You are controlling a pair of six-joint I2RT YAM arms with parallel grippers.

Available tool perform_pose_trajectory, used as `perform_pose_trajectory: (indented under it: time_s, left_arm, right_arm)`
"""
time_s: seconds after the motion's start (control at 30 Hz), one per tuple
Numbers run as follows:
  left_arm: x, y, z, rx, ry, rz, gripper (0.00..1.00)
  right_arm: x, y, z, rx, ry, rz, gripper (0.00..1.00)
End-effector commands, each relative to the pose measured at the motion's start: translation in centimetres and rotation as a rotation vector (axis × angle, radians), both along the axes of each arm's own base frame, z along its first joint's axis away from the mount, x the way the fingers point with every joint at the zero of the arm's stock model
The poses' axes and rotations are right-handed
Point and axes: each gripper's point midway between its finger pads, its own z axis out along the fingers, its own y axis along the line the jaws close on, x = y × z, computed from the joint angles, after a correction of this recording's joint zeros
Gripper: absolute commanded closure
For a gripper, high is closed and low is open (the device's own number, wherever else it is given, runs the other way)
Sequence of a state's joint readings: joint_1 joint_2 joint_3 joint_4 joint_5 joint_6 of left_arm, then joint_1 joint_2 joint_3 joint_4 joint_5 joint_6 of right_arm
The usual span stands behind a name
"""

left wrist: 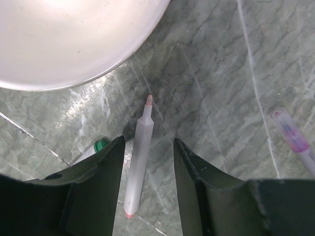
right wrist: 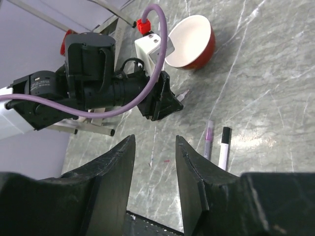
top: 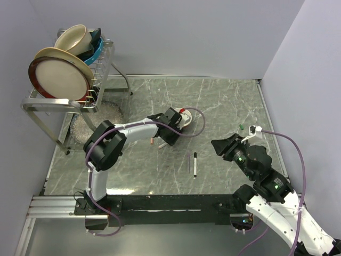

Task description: Insert the pens into the pen caps

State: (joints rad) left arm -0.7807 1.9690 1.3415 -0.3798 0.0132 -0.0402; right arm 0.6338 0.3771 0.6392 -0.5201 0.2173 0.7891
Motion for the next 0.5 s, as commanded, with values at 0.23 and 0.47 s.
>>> perform_pose_trajectory:
  time_s: [0.23,0.47]
  left_arm:
    - [-0.2,0.0,-1.7,0.015,0.025,0.025,0.67]
    - [-1.7,0.7,-2.0,-0.004,0.063,0.064,0.98]
  right_arm:
    - [-0.2,-0.9,2.1,0.037,-0.036,-0.04,0.54]
    - [-0.4,-0.1,2.1,0.058,-0.025,-0.004,0.54]
